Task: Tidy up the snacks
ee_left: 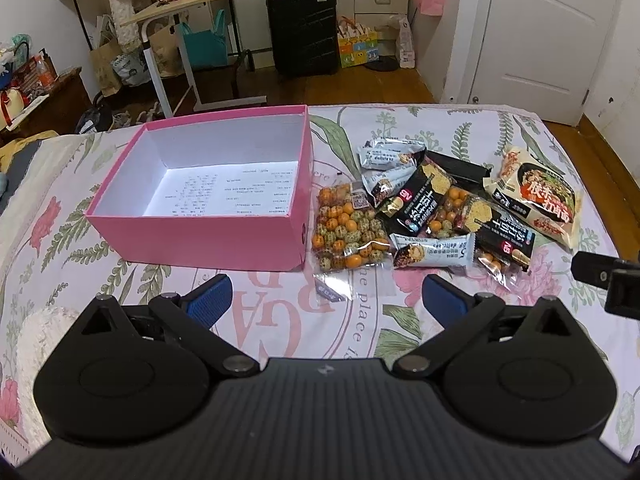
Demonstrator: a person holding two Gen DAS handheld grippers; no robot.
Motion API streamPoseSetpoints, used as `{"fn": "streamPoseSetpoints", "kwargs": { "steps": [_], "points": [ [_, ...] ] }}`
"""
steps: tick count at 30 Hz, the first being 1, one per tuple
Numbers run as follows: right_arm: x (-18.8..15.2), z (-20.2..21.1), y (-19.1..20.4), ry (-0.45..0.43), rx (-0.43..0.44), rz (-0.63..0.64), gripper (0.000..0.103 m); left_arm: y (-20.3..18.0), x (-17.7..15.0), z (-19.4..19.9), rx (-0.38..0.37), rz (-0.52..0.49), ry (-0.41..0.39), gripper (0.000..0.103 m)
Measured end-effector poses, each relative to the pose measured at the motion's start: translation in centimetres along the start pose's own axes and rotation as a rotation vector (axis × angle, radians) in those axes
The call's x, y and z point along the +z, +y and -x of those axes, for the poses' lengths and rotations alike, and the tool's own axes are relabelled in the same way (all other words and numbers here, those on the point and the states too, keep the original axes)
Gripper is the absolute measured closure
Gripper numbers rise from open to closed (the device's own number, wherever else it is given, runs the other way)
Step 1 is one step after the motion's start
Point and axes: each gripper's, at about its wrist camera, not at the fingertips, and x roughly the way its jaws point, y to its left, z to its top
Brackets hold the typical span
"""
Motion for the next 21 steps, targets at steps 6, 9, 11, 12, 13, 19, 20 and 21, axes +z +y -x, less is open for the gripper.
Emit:
{"fn": "streamPoseSetpoints", "kwargs": {
  "steps": [6,9,11,12,13,19,20,21],
  "points": [
    [-0.13,0.08,-0.11,-0.002,-0.002,0.012,0.007,-0.19,-0.27,0.04,-0.004,-0.003,0.004,0.000],
    [-0.20,0.12,-0.12,-0.001,-0.005,0.016,0.007,-0.21,-0.34,0.04,-0.006,-0.006,0.004,0.000],
    [-0.30,0.20,-0.13,0.005,-0.002,0.008,0.007,-0.31,-0.43,0.07,-0.008,-0.008,0.002,0.000],
    [-0.40,0.25,-0.17,0.007,0.008,0.007,0.007,-0.37,-0.53,0.06,-0.006,-0.010,0.000,0.000],
    [-0.52,0.28,-0.13,0.009,0.015,0.009,0.007,-0.41,-0.65,0.00,-0.003,-0.011,0.002,0.000],
    [-0.68,0.35,0.23,-0.007,0.015,0.027,0.007,-0.28,-0.92,-0.26,-0.011,-0.004,0.016,0.000],
    [-0.70,0.36,0.26,-0.008,0.017,0.028,0.007,-0.30,-1.01,-0.25,-0.004,-0.002,0.010,0.000],
    [-0.74,0.35,0.30,-0.009,0.018,0.029,0.007,-0.30,-1.07,-0.26,0.003,0.002,0.002,0.000]
  ]
}}
